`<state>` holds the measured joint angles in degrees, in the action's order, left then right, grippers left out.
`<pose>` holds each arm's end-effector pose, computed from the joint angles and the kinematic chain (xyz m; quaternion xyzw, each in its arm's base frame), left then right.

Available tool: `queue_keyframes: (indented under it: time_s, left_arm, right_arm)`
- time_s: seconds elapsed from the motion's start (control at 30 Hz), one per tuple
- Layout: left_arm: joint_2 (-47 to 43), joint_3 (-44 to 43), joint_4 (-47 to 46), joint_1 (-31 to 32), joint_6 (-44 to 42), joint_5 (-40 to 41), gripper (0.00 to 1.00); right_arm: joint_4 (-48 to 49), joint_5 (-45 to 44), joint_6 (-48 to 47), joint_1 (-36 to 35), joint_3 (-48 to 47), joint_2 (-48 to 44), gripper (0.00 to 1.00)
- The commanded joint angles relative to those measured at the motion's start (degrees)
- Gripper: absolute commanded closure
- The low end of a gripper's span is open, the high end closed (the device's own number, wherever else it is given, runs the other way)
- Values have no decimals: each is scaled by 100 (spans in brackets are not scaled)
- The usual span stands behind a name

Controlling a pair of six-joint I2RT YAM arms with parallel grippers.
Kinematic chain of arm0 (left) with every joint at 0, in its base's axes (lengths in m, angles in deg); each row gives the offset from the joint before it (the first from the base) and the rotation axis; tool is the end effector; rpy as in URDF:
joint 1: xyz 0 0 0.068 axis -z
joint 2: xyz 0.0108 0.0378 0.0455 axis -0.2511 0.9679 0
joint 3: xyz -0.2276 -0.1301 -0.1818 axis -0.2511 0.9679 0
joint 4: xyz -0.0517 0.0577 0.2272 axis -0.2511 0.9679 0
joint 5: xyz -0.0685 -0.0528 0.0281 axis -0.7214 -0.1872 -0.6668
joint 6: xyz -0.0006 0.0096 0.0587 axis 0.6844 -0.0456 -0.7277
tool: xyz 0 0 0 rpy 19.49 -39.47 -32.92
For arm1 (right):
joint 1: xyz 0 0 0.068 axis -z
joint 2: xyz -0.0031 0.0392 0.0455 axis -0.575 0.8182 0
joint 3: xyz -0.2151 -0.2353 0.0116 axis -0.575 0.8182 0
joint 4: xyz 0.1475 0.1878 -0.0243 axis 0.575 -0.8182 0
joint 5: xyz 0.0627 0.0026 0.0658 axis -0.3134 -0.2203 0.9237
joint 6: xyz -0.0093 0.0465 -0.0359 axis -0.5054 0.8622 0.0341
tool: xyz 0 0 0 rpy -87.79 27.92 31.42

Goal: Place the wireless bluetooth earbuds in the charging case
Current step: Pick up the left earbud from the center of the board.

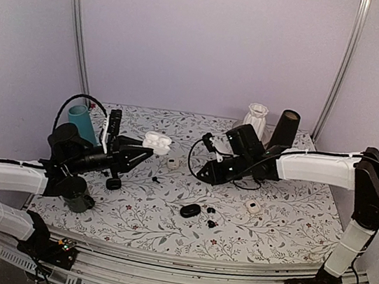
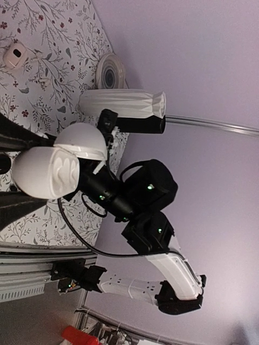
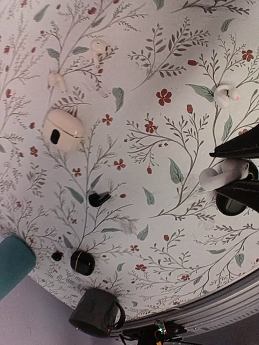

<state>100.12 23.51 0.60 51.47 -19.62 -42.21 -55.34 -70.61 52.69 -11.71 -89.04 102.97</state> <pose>0.1510 -0.1405 0.3131 0.3054 0.5911 -0.4754 0.5756 0.2639 0.2967 0.2510 -0.3115 0.8694 0.2827 0.2592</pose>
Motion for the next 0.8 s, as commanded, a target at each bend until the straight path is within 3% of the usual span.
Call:
queue_keyframes:
  time_s: [0.0, 0.37, 0.77]
  left_arm:
    - [222, -321, -339, -72, -186, -650, 100]
    - [1043, -1059, -267, -73, -149, -1702, 100]
    - [1513, -1343, -299, 7, 80, -1984, 100]
  right_arm:
    - [-65, 17, -85, 31, 28, -922, 95]
    - [-329, 473, -379, -20, 28, -2377, 95]
    - [-422, 735, -578, -359, -316, -2731, 95]
